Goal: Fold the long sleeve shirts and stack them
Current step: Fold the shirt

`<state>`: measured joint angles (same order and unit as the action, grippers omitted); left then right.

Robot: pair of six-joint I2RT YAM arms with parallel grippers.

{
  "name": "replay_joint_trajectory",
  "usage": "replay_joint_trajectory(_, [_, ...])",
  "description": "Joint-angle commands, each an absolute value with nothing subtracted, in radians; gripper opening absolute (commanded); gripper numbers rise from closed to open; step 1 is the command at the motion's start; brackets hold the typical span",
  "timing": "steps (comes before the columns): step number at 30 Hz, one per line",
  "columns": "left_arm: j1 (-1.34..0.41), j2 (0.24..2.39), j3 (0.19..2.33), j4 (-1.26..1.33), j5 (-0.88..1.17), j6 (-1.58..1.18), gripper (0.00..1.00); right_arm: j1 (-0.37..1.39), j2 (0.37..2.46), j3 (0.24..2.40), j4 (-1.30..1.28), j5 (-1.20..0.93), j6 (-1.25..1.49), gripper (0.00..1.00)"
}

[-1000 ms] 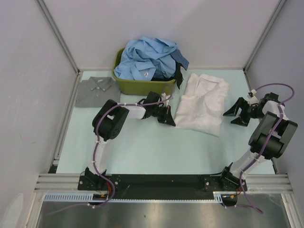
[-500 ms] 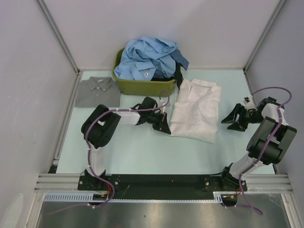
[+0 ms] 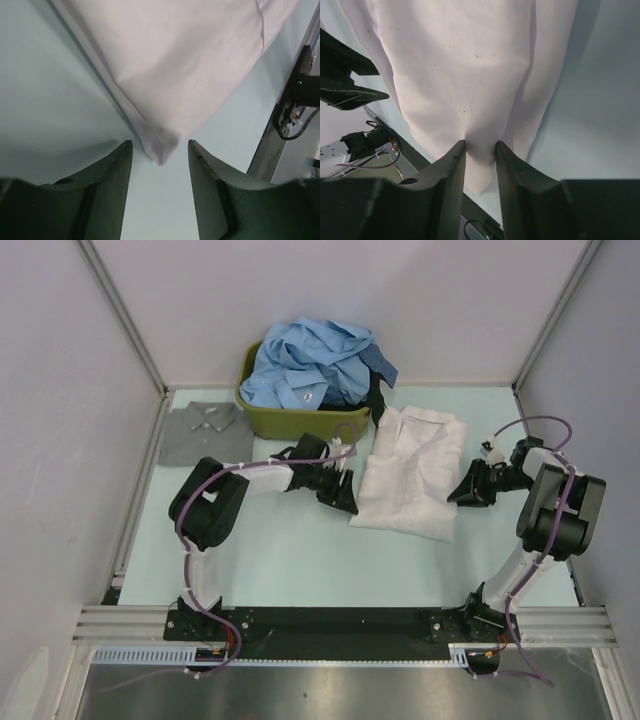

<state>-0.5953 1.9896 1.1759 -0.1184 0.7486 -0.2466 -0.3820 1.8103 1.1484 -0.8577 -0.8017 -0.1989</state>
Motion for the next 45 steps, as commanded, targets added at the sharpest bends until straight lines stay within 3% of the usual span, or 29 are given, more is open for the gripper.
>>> replay_joint_trajectory(1, [-0.566,1.99,1.295,-0.182,0.71,-0.132,0.54,-0.379,1.835,1.146,-0.799,-0.781,-0.158,0.31])
replay_joint_trajectory(7, [-0.558,2.035,1.364,-0.196,0.716,-0.115,0.54,-0.391,1.881,1.175,-0.764,-0.79,-0.127,0.32])
replay_joint_trajectory(9, [-0.558,2.046,1.377,-0.199,0.716,-0.115,0.53,-0.393,1.882,1.18,-0.746,-0.796,-0.12,0.24])
replay_joint_trajectory(12, [-0.56,2.068,1.403,-0.204,0.715,-0.115,0.51,-0.409,1.885,1.18,-0.744,-0.792,-0.129,0.0])
replay_joint_trajectory(21, [-0.558,2.138,1.522,-0.19,0.678,-0.123,0.51,-0.451,1.862,1.187,-0.761,-0.801,-0.186,0.0])
replay_joint_trajectory(23, [-0.558,2.164,1.56,-0.187,0.675,-0.132,0.52,-0.44,1.876,1.196,-0.752,-0.804,-0.175,0.23])
replay_joint_trajectory(25, [-0.557,2.175,1.577,-0.199,0.675,-0.132,0.52,-0.431,1.887,1.213,-0.761,-0.814,-0.172,0.36])
replay_joint_trajectory(28, [-0.557,2.161,1.572,-0.212,0.669,-0.112,0.52,-0.433,1.872,1.258,-0.717,-0.818,-0.172,0.38])
replay_joint_trajectory(34, [-0.552,2.125,1.534,-0.238,0.663,-0.074,0.53,-0.422,1.977,1.44,-0.548,-0.776,-0.023,0.52])
replay_joint_trajectory(45, [-0.549,2.079,1.5,-0.325,0.635,0.047,0.54,-0.328,2.282,1.764,-0.426,-0.672,0.084,0.57])
